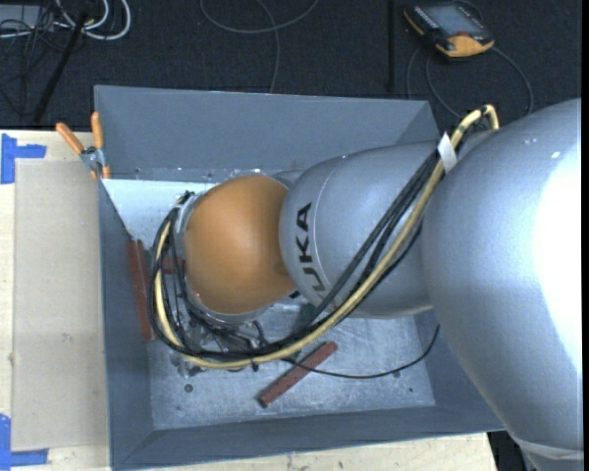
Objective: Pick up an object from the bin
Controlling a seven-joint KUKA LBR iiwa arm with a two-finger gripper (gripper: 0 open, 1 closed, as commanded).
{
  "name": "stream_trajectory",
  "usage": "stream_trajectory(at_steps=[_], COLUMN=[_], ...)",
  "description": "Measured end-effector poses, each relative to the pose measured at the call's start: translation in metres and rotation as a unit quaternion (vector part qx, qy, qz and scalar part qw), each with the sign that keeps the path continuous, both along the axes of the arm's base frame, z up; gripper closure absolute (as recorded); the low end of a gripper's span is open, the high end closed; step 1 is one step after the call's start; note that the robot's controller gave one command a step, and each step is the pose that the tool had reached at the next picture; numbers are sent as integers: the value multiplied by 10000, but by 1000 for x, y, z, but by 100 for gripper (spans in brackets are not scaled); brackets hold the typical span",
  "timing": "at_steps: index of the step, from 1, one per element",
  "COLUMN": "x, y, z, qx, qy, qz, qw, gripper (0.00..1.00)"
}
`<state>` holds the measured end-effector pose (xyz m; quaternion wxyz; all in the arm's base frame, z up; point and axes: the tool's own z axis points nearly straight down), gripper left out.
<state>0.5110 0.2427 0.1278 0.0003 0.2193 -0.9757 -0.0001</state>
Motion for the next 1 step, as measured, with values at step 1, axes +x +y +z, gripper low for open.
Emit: stream_trajectory(at_steps=[1], x=[-16], y=[-4], z=[6], qx=[-4], qy=[9], qz=[770], qw=[9970], gripper=[100])
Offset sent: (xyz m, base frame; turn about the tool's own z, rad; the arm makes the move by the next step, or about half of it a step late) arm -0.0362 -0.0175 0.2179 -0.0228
